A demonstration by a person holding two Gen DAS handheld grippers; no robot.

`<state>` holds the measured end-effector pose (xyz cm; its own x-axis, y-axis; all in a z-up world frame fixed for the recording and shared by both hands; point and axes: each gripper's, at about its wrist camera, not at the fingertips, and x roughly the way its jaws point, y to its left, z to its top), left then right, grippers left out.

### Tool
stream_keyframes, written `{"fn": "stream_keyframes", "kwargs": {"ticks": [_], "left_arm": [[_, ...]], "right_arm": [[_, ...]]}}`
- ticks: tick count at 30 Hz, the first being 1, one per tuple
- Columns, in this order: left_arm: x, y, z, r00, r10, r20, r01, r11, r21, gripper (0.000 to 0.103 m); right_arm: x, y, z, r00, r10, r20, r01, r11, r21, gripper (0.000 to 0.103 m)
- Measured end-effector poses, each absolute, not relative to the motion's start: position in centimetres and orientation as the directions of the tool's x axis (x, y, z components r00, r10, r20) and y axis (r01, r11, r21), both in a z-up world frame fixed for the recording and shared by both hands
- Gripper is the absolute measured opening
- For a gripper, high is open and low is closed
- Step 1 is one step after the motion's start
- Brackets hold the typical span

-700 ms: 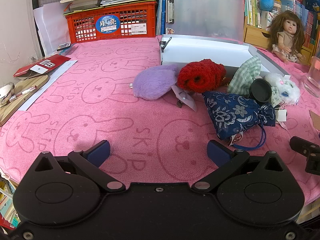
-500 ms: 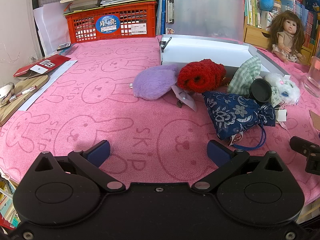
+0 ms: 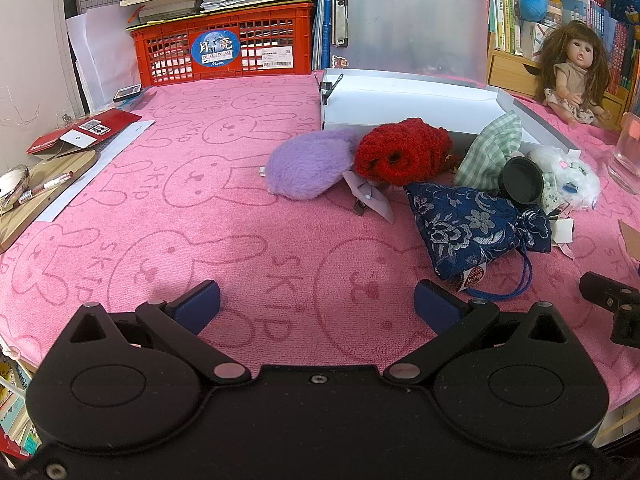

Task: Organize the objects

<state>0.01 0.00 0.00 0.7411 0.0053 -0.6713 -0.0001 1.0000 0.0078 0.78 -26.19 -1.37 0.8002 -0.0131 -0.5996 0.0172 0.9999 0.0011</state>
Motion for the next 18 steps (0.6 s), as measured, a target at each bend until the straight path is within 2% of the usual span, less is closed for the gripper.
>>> {"fn": "stream_keyframes", "kwargs": {"ticks": [18], "left_arm": [[-0.17, 0.03, -0.06, 0.747, 0.004, -0.665, 0.002, 1.0, 0.008, 0.103]], "right_arm": [[1.05, -26.29, -1.42, 0.798, -0.014, -0.603, 0.017, 1.0, -0.001, 0.103]]}}
